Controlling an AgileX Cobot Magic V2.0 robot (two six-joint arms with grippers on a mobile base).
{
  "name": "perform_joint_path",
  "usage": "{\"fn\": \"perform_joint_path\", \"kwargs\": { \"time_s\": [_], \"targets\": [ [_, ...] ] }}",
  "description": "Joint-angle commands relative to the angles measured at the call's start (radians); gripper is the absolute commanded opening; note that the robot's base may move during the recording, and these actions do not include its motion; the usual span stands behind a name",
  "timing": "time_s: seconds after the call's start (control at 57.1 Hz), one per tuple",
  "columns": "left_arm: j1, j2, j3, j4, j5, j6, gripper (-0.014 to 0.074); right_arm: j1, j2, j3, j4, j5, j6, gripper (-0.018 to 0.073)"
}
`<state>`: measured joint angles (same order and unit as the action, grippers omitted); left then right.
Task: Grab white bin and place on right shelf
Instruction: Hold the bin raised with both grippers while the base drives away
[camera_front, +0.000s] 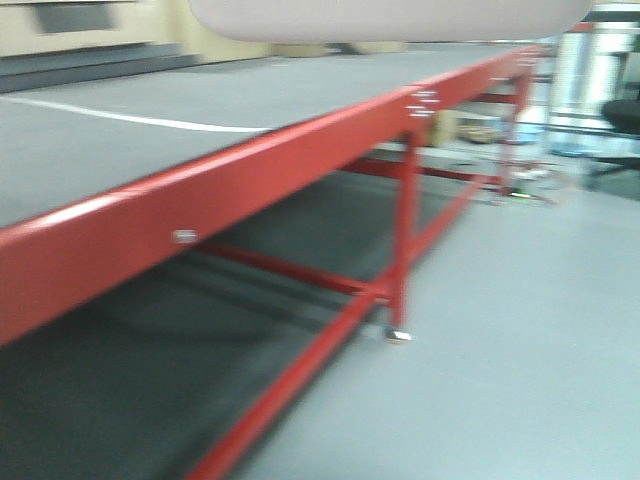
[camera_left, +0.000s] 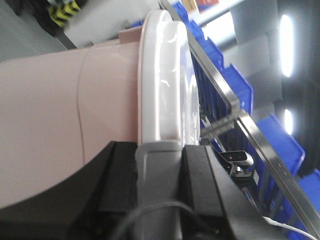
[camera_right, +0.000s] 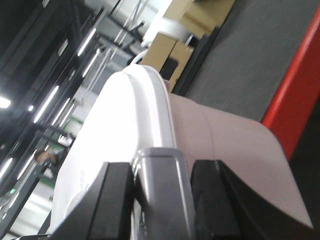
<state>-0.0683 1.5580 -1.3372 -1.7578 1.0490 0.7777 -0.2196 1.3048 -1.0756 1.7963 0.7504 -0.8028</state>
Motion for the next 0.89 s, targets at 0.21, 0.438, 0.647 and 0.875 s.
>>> {"fn": "perform_joint_path", "kwargs": {
  "time_s": [0.21,0.438,0.647,0.875],
  "targets": [
    [-0.038,-0.053,-0.041,-0.153,0.274,0.023,-0.0126,0.025,-0.037,-0.037,0.095,0.118,-0.004,0.0069],
    [-0.038,-0.053,-0.041,-0.153,0.274,0.023,-0.0126,0.025,-0.037,-0.037,0.095,0.118,-0.004,0.0069],
    [-0.038,-0.053,-0.041,-0.153,0.274,0.023,-0.0126,0.025,-0.037,-0.037,0.095,0.118,-0.004,0.0069],
    [-0.038,-0.053,-0.041,-0.153,0.274,0.023,-0.0126,0.025,-0.037,-0.037,0.095,0.118,-0.004,0.0069]
  ]
}}
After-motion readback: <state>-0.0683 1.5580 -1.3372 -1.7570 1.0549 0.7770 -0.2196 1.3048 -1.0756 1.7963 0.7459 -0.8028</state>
